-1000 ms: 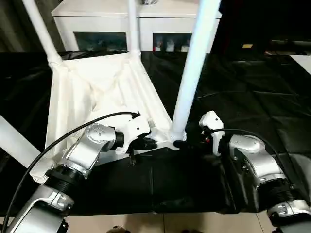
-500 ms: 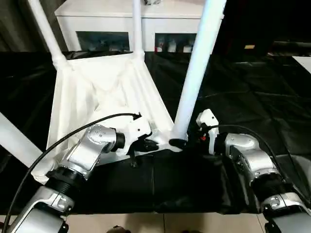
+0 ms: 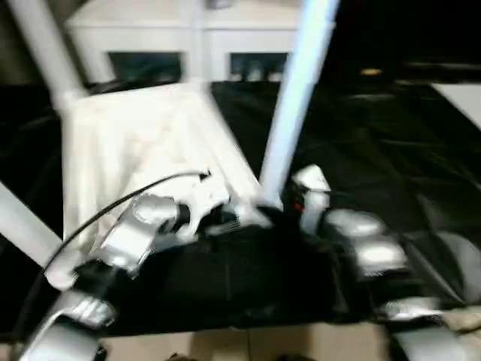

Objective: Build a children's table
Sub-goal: Rotate leg to tighten

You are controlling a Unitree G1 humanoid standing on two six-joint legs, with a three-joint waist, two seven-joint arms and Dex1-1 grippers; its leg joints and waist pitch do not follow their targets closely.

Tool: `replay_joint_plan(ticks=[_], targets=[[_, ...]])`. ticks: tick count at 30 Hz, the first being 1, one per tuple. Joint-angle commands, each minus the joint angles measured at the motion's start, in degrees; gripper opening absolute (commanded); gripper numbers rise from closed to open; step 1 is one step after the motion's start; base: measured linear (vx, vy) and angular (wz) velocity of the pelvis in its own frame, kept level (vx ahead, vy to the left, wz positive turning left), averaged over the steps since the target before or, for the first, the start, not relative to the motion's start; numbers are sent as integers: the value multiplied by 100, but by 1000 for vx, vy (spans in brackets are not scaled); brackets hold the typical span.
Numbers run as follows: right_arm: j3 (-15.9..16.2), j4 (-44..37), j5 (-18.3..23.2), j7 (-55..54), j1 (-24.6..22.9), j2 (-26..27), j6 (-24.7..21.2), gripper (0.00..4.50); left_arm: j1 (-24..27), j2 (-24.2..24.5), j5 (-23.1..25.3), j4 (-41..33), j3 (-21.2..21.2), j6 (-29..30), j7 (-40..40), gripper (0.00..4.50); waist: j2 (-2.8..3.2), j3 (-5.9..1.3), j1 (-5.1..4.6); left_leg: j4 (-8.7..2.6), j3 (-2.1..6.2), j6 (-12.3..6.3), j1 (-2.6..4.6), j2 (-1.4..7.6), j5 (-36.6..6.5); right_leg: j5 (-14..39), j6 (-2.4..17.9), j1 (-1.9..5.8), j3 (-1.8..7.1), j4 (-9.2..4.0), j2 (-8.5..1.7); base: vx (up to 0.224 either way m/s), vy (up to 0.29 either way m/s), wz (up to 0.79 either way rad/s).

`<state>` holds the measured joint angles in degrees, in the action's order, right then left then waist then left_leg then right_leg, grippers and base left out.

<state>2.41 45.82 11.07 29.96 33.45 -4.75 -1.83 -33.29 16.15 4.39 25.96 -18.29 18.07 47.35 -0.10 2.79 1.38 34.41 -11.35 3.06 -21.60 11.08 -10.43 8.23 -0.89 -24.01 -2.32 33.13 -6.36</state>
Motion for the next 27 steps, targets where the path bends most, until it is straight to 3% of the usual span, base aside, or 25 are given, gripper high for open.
replay_joint_plan(ticks=[1,2,5,9,11,12,13,14,15,17,21,24,27], targets=[[-440,332,44,-1045,156,146,-126,269,17,-357,85,302,-340,106,-247,0,77,-348,3,-527,111,258,152,134,-2361,2365,1072,174,79,-389,-127,0,0,0],[-418,395,3,-1284,212,305,-138,269,-82,-541,156,522,-314,167,-576,0,79,-320,-36,-537,103,282,157,119,-2602,2562,1010,127,79,-438,-108,0,0,0],[-322,733,-259,-2124,481,810,-91,269,-417,-1084,400,1236,-215,308,-1633,0,69,-332,-33,-536,138,311,197,103,-2872,2828,838,125,43,-496,-102,0,0,0],[-167,917,-448,-2323,661,1002,105,268,-600,-1299,539,1603,-148,201,-2032,0,57,-329,-19,-521,145,223,209,73,-3027,3122,636,88,5,-576,-96,0,0,0],[-298,892,-298,-2196,702,1046,202,268,-649,-1334,560,1693,-121,110,-2047,0,66,-330,-12,-525,153,175,214,75,-3077,3150,597,83,-3,-591,-96,0,0,0],[-371,803,-186,-1878,695,1019,300,268,-647,-1312,552,1679,-115,42,-1979,0,69,-341,-3,-534,159,164,201,82,-3064,3068,605,99,-2,-577,-96,0,0,0],[-372,786,-188,-1847,691,1010,329,324,-646,-1303,558,1675,-123,24,-1966,0,74,-342,6,-550,168,151,180,93,-3041,2957,641,113,-1,-565,-103,0,0,0],[-276,642,-261,-1658,631,930,404,338,-624,-1257,566,1631,-146,-23,-1896,0,98,-346,8,-556,171,157,173,96,-3015,2874,672,120,1,-553,-105,0,0,0],[-196,544,-330,-1557,587,871,456,337,-596,-1216,554,1578,-150,-20,-1837,0,84,-354,9,-561,163,138,152,99,-2968,2701,724,139,4,-537,-101,0,0,0],[-18,371,-542,-1425,468,671,472,358,-498,-1061,540,1415,-180,-78,-1633,0,85,-350,7,-591,185,131,72,110,-2801,2506,778,202,4,-492,-113,0,0,0],[-48,122,-366,-909,301,498,349,387,-352,-876,420,1138,-110,-79,-1318,0,81,-365,-17,-568,140,46,84,117,-2624,2169,1012,194,45,-457,-124,0,0,0],[201,-690,-174,459,-114,-82,185,387,-108,-461,371,577,-114,142,-876,0,77,-366,-5,-561,121,-65,73,140,-2449,1835,1129,236,59,-413,-104,0,0,0],[335,-988,-135,1005,-282,-383,158,387,-10,-290,311,341,-153,247,-615,0,68,-366,5,-545,109,-106,78,143,-2308,1804,1196,240,70,-397,-119,0,0,0]])
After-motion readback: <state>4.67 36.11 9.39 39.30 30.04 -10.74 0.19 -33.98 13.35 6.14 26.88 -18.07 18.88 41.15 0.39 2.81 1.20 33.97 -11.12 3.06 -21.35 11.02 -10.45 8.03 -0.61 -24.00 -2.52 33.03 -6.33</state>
